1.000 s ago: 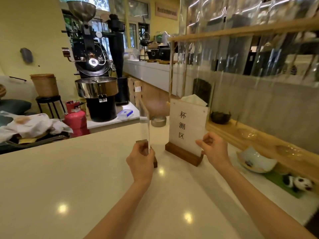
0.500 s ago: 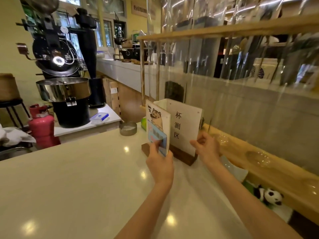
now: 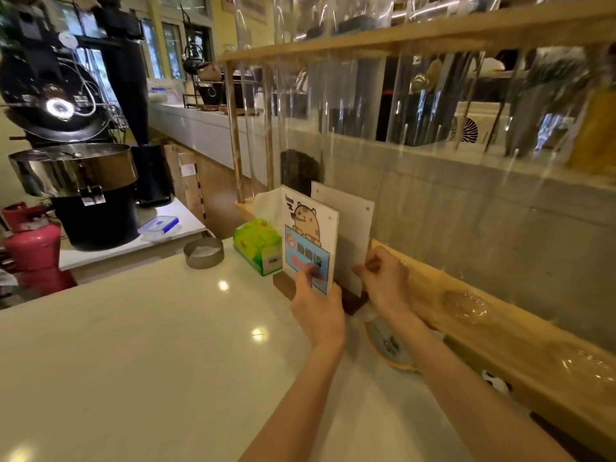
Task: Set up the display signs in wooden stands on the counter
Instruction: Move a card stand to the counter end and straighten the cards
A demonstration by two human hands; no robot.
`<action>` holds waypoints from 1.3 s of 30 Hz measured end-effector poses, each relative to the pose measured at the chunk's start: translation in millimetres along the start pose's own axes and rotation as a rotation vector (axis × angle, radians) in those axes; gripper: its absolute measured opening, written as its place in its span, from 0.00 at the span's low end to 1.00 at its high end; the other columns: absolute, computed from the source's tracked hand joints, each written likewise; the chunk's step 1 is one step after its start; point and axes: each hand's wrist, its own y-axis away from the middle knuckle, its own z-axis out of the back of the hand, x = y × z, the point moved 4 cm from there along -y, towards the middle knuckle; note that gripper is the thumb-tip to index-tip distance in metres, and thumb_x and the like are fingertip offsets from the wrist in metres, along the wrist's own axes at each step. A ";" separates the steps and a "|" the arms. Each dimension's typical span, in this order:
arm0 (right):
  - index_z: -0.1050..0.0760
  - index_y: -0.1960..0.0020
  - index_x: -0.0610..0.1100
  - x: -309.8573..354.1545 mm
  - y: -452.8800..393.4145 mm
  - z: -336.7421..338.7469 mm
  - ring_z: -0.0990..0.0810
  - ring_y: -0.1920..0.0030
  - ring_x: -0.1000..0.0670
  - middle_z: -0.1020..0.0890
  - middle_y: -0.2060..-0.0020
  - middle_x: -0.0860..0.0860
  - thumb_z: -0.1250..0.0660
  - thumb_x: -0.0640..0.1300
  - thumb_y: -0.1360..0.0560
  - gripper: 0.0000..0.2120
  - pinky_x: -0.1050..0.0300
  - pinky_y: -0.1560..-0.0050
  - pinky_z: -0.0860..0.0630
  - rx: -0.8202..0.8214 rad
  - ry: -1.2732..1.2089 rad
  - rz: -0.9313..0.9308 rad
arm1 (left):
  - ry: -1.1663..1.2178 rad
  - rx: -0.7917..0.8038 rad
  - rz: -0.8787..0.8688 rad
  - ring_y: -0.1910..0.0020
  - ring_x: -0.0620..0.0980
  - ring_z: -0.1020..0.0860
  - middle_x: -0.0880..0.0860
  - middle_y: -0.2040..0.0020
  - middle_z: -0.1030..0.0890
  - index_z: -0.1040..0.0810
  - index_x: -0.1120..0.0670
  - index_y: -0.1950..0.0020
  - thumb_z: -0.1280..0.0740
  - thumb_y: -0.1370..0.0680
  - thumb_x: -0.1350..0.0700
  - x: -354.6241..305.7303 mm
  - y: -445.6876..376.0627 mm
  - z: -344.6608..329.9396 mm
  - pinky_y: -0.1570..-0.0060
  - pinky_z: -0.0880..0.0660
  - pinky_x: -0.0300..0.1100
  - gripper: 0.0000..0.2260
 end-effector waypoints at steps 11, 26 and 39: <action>0.33 0.66 0.48 -7.1 -3.8 -4.1 0.27 0.65 0.52 0.24 0.65 0.49 0.32 0.37 0.29 0.13 0.67 0.69 0.36 0.011 0.029 0.050 | -0.006 -0.028 0.001 0.41 0.53 0.24 0.57 0.41 0.23 0.27 0.56 0.44 0.31 0.32 0.66 3.2 -3.1 -11.9 0.45 0.23 0.49 0.18; 0.25 0.47 0.45 34.8 14.1 17.7 0.24 0.52 0.54 0.21 0.53 0.50 0.37 0.41 0.26 0.08 0.68 0.59 0.30 0.141 -0.049 0.091 | -0.064 0.327 -0.054 0.38 0.49 0.28 0.55 0.33 0.28 0.35 0.55 0.33 0.40 0.23 0.55 -35.6 -79.8 45.0 0.51 0.30 0.33 0.19; 0.23 0.48 0.39 23.0 19.2 -12.8 0.20 0.43 0.44 0.19 0.43 0.42 0.34 0.41 0.27 0.09 0.50 0.49 0.20 0.327 -0.012 0.032 | -0.154 0.618 0.143 0.34 0.53 0.31 0.52 0.38 0.28 0.35 0.50 0.31 0.46 0.21 0.54 8.5 -95.0 29.6 0.33 0.34 0.49 0.17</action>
